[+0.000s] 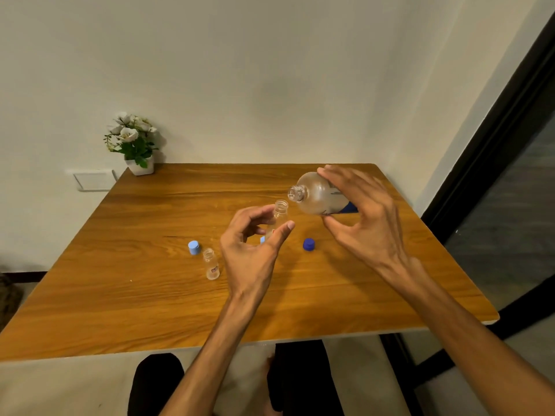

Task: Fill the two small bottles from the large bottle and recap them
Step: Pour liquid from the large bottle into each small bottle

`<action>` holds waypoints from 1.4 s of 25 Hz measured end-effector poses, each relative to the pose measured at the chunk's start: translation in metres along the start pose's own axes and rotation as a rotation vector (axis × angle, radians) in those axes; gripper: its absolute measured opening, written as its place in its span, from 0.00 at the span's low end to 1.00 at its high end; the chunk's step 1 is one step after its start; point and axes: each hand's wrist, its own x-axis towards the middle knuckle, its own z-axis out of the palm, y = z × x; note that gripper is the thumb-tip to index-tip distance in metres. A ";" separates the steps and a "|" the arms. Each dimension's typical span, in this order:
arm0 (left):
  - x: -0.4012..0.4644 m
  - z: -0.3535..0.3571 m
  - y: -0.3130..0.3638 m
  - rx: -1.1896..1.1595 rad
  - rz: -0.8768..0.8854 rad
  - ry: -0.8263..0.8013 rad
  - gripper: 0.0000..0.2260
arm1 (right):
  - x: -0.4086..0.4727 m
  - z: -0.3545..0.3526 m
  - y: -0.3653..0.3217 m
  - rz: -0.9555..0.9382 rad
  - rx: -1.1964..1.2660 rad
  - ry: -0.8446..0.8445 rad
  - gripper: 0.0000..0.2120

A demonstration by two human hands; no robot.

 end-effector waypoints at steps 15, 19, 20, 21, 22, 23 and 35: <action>-0.002 -0.003 0.003 -0.025 -0.011 0.034 0.16 | 0.020 -0.003 -0.007 -0.176 -0.073 0.038 0.32; -0.002 -0.003 0.005 -0.014 -0.008 0.030 0.17 | 0.021 -0.005 -0.007 -0.186 -0.083 0.039 0.32; -0.003 -0.002 0.005 -0.014 -0.008 0.028 0.17 | 0.021 -0.005 -0.007 -0.190 -0.085 0.039 0.32; -0.003 -0.002 0.005 -0.015 -0.009 0.026 0.17 | 0.021 -0.006 -0.008 -0.195 -0.087 0.039 0.32; -0.003 -0.002 0.005 -0.017 -0.011 0.026 0.17 | 0.021 -0.006 -0.008 -0.200 -0.088 0.039 0.32; -0.003 -0.002 0.005 -0.019 -0.014 0.026 0.17 | 0.021 -0.007 -0.009 -0.204 -0.089 0.041 0.32; -0.005 -0.003 0.005 -0.026 -0.010 0.028 0.16 | 0.025 -0.012 -0.008 -0.231 -0.126 0.042 0.28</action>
